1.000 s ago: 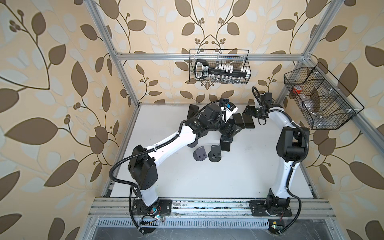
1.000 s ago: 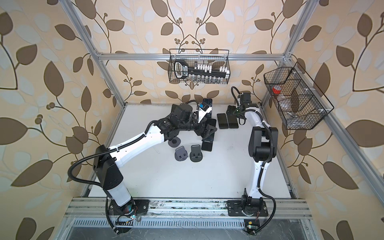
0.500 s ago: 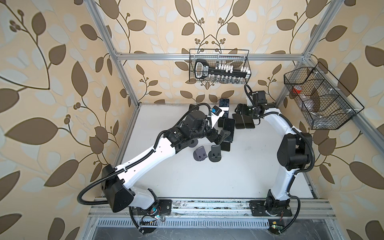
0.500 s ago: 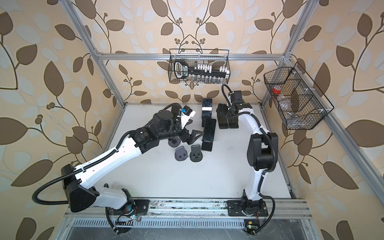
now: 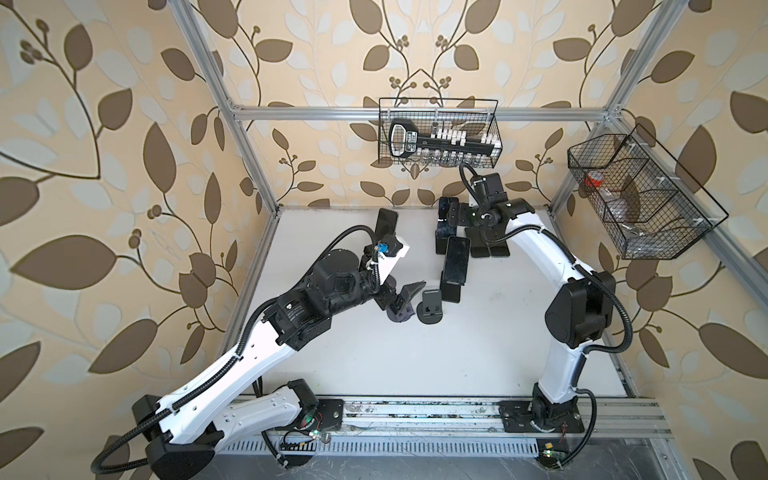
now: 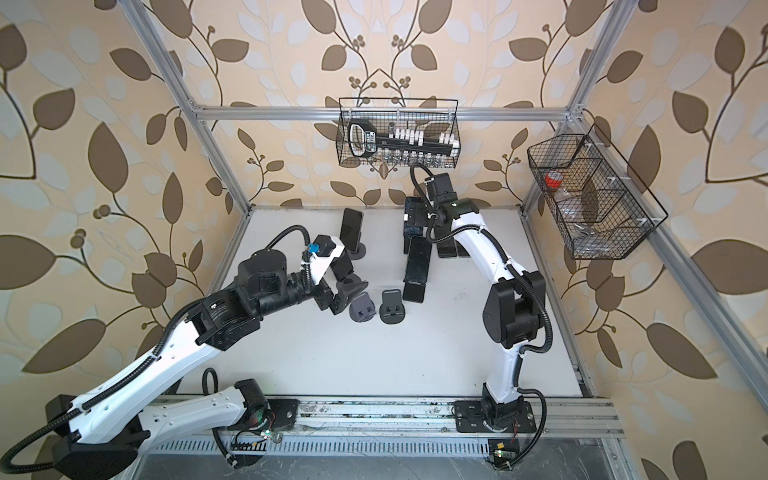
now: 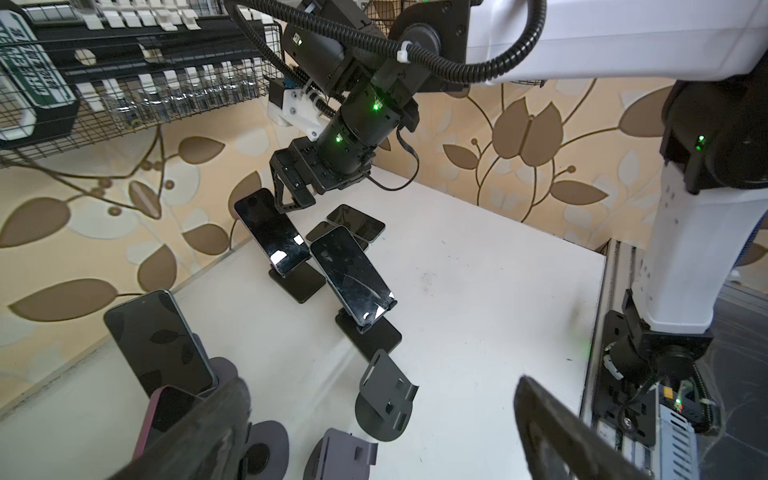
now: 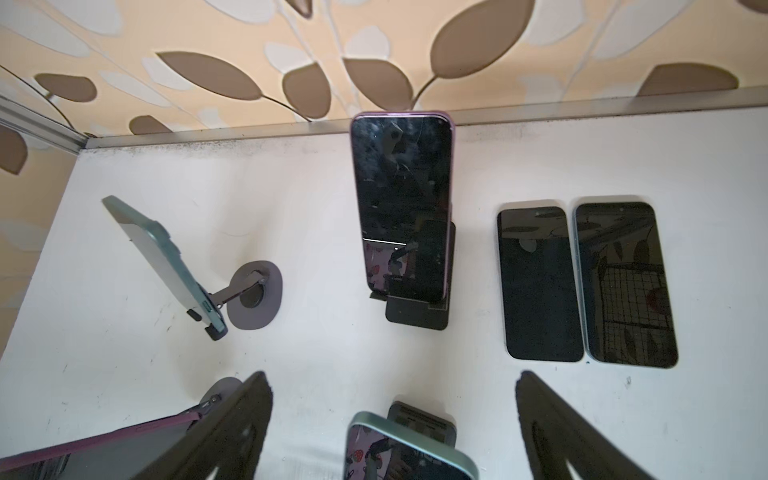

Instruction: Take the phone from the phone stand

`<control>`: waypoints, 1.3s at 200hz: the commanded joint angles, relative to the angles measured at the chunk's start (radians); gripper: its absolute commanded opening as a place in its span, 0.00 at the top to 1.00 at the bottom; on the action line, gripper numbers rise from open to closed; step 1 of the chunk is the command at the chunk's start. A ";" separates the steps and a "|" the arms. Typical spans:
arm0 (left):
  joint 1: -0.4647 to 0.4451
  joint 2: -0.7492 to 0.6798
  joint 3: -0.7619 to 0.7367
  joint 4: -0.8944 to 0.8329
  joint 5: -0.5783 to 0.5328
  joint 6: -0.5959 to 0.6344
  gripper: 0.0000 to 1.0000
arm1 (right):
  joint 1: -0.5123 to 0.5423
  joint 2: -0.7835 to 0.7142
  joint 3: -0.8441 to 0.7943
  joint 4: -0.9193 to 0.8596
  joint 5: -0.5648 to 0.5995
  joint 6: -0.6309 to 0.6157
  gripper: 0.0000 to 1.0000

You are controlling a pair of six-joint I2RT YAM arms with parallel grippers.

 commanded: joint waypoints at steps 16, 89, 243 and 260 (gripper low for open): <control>-0.007 -0.079 -0.055 -0.031 -0.049 0.057 0.01 | 0.059 -0.010 0.111 -0.092 0.107 0.013 0.08; -0.007 -0.187 -0.120 -0.072 -0.127 0.040 0.01 | 0.189 0.000 0.237 -0.084 0.187 -0.055 0.09; -0.007 -0.348 -0.176 -0.189 -0.386 -0.158 0.01 | 0.448 -0.351 -0.196 0.501 -0.259 -0.444 0.11; -0.007 -0.348 -0.178 -0.205 -0.407 -0.190 0.02 | 0.448 -0.366 -0.205 0.500 -0.346 -0.470 0.11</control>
